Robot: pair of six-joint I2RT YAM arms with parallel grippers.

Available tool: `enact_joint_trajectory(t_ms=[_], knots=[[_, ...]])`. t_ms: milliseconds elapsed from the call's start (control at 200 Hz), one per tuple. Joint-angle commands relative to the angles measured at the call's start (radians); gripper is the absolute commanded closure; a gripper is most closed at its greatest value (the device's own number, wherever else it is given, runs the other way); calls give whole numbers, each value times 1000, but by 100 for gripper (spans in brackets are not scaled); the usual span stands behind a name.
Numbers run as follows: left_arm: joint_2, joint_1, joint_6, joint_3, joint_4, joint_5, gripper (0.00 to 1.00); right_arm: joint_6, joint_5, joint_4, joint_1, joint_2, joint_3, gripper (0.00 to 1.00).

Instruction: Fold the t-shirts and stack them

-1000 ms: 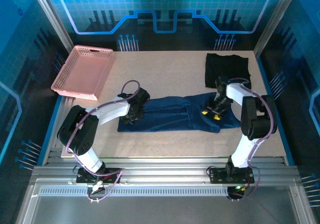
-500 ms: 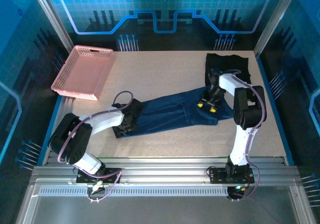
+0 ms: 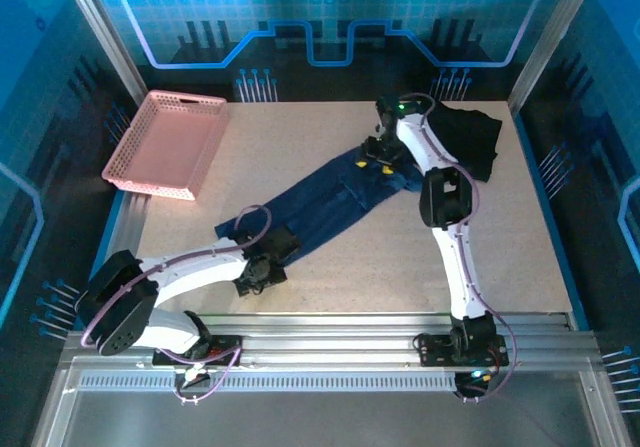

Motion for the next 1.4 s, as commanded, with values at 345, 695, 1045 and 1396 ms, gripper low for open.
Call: enact_joint_trajectory(t_ms=[345,695,1045,1396], knots=[[96,-206,-4,305,94,82,27,330,-550,639,-29,178,313,12],[-210,195,170,286,-25,-2,22,-52,-222,294,-5,-527,-291,11],[82,408,430,343,-34,-34,54,131,-121,457,103,-527,-681,57],[279,397,441,325,24,4,64,244,71,306,137,-167,-399,67]])
